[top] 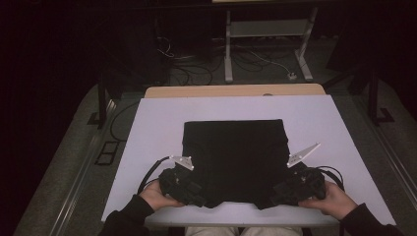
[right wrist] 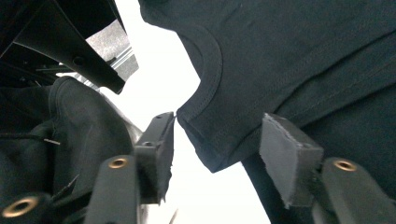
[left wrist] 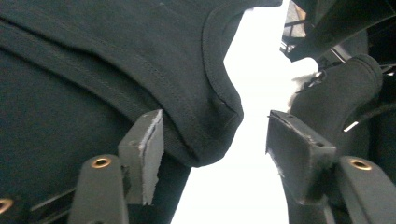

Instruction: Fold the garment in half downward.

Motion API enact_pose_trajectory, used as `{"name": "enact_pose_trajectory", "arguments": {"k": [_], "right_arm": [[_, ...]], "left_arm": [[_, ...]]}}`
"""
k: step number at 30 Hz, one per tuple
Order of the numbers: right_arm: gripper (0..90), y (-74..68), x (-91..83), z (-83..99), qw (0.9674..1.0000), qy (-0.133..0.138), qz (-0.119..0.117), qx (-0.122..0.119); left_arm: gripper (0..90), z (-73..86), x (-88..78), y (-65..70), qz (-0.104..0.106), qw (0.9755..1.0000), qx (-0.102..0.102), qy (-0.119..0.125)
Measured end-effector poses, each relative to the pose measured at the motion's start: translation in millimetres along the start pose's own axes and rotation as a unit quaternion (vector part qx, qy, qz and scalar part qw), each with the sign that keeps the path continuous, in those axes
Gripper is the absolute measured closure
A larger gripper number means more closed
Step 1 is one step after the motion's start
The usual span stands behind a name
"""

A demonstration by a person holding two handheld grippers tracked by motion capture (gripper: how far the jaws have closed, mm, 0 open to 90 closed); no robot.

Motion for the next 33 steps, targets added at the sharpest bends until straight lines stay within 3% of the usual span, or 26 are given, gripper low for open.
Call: {"name": "enact_pose_trajectory", "arguments": {"k": [4,11,19,26,33], "right_arm": [[35.2,-1.2,-2.6,-4.7,0.9998,0.009,0.013,-0.008],[17.4,-2.9,-5.5,-13.7,0.9988,0.018,0.041,-0.019],[2.8,3.5,-7.2,-20.6,0.9980,0.025,0.057,-0.009],[0.0,8.5,-11.8,-30.1,0.9975,0.034,0.061,-0.008],[0.0,16.6,-17.2,-45.4,0.9954,0.055,0.078,-0.010]], "left_arm": [[28.7,-5.0,-6.6,0.1,-0.008,0.9998,0.008,0.016],[21.9,-12.9,-14.9,1.0,-0.013,0.9992,0.003,0.039],[12.0,-16.6,-20.4,-1.2,-0.023,0.9982,0.003,0.055],[0.7,-16.7,-25.5,-7.0,-0.045,0.9968,-0.001,0.066],[0.0,-13.3,-32.4,-13.4,-0.067,0.9947,-0.003,0.078]]}}
Point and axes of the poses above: each handheld gripper's, and its own axes: x roughly forward along the jaws, z roughly out of its underside, y roughly to its right, the point moved 8 cm from there along x, roughly forward along the jaws, and after that the axes turned 5 degrees about y, right-handed, at the moved point
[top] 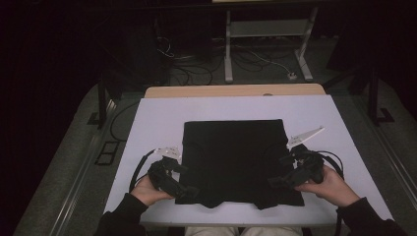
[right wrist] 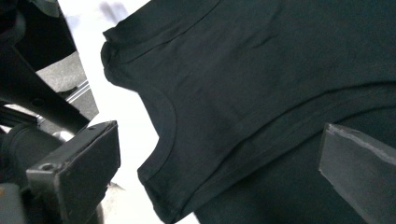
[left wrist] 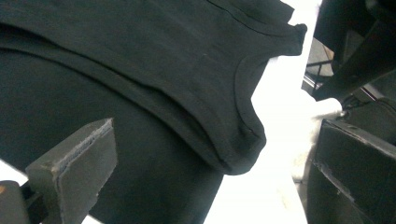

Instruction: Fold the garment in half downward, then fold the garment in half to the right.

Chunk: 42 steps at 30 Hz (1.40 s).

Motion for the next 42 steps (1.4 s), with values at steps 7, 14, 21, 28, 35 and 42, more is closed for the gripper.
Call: {"name": "enact_pose_trajectory", "arguments": {"k": [7,14,21,28,35,42], "right_arm": [[0.0,11.0,7.2,-12.2,0.9995,0.007,0.028,-0.014],[0.0,21.2,8.7,-25.4,0.9989,0.025,0.038,-0.014],[0.0,29.5,9.2,-37.6,0.9982,0.040,0.042,-0.015],[0.0,35.9,13.7,-52.4,0.9982,0.036,0.043,-0.019],[0.0,41.7,25.0,-65.5,0.9981,0.033,0.045,-0.028],[0.0,46.4,35.9,-81.1,0.9973,0.039,0.050,-0.036]], "left_arm": [[0.0,1.8,-8.7,-9.0,-0.030,0.9992,0.002,0.026],[0.0,3.6,-15.4,-15.3,-0.047,0.9977,-0.006,0.048],[0.0,6.1,-21.5,-20.6,-0.068,0.9956,-0.009,0.064],[0.0,13.9,-24.7,-26.3,-0.082,0.9947,-0.014,0.060],[0.0,20.4,-28.0,-30.0,-0.096,0.9932,-0.015,0.065],[0.0,26.8,-31.1,-31.1,-0.103,0.9921,-0.012,0.070]]}}
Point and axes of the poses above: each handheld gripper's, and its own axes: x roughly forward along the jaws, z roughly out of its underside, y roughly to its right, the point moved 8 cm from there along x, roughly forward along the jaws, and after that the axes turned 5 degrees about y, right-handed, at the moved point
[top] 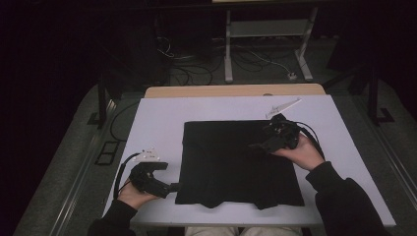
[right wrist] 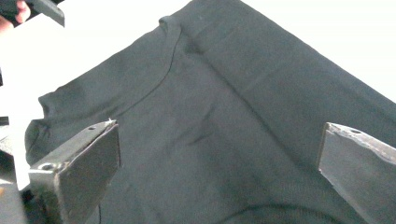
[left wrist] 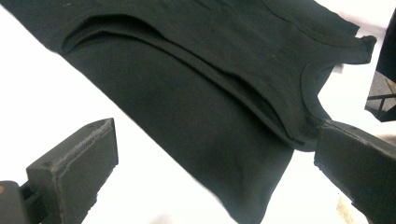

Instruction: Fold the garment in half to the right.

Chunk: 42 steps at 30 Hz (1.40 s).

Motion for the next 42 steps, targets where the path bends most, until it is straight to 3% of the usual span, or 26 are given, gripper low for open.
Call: {"name": "enact_pose_trajectory", "arguments": {"k": [19,28,37,42], "right_arm": [[0.0,14.6,37.4,-38.6,0.9999,0.016,0.005,-0.001],[0.0,18.2,52.9,-53.3,0.9996,0.027,-0.001,-0.003],[0.0,21.4,70.3,-69.6,0.9995,0.032,0.002,-0.002],[0.0,20.9,81.5,-76.6,0.9994,0.034,-0.001,-0.005]], "left_arm": [[0.0,26.3,-2.7,4.5,-0.001,0.9997,0.004,-0.023],[0.0,32.9,-0.2,14.9,0.026,0.9991,0.022,-0.024],[0.0,39.4,7.0,17.3,0.027,0.9978,0.040,-0.045],[0.0,44.0,11.6,18.6,0.041,0.9959,0.048,-0.065]]}}
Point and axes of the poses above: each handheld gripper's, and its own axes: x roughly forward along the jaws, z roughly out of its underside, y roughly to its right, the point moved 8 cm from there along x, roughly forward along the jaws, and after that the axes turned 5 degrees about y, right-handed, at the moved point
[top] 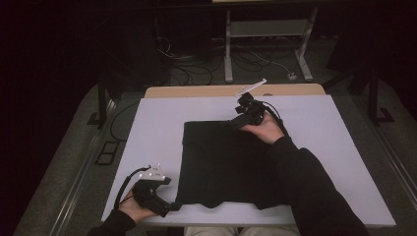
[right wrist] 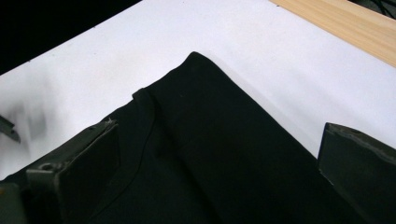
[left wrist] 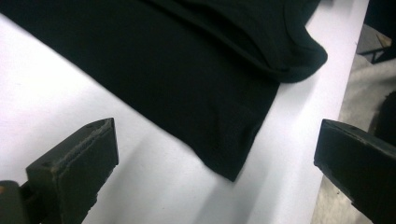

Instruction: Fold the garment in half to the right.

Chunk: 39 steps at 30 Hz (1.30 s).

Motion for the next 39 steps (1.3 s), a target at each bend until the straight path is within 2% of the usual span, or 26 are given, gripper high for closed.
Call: {"name": "enact_pose_trajectory", "arguments": {"k": [5,6,10,16,23,28,30,32,37,38,39], "right_arm": [[0.0,-0.7,13.9,-3.4,1.0000,-0.002,-0.002,0.000],[0.0,-0.8,16.2,-3.7,1.0000,-0.003,-0.003,0.000],[0.0,-1.1,26.9,-5.6,1.0000,-0.003,-0.002,-0.001],[0.0,-2.2,43.0,-10.2,1.0000,0.001,-0.001,-0.002],[0.0,-1.3,59.1,-12.4,1.0000,0.003,0.001,0.002],[0.0,-1.6,70.5,-14.2,1.0000,-0.004,0.001,0.001],[0.0,-2.2,74.9,-15.9,1.0000,-0.004,0.001,-0.001],[0.0,-2.8,78.9,-17.0,1.0000,-0.006,0.000,-0.001],[0.0,-3.5,87.7,-19.0,0.9999,-0.017,-0.002,-0.001],[0.0,-3.6,89.0,-19.6,0.9998,-0.019,-0.001,-0.002],[0.0,-4.2,90.5,-20.6,0.9998,-0.020,-0.001,-0.001]], "left_arm": [[0.0,1.7,5.6,1.4,0.004,0.9999,0.010,-0.009],[0.0,1.8,6.2,2.6,0.005,0.9999,0.006,-0.009],[0.0,1.9,7.7,3.4,0.006,0.9998,0.017,-0.010],[0.0,3.3,12.2,4.8,0.008,0.9990,0.035,-0.025],[0.0,2.4,15.2,5.8,0.001,0.9987,0.045,-0.025],[0.0,1.7,16.8,5.9,-0.004,0.9975,0.061,-0.035],[5.2,-0.4,17.3,6.8,-0.012,0.9978,0.061,-0.023],[7.6,-0.7,18.1,7.9,-0.009,0.9978,0.060,-0.025],[15.1,-1.6,17.6,7.8,-0.014,0.9968,0.074,-0.025],[19.1,-2.0,17.0,7.7,-0.017,0.9964,0.079,-0.025],[23.2,-3.0,17.8,8.7,-0.019,0.9968,0.075,-0.018]]}}
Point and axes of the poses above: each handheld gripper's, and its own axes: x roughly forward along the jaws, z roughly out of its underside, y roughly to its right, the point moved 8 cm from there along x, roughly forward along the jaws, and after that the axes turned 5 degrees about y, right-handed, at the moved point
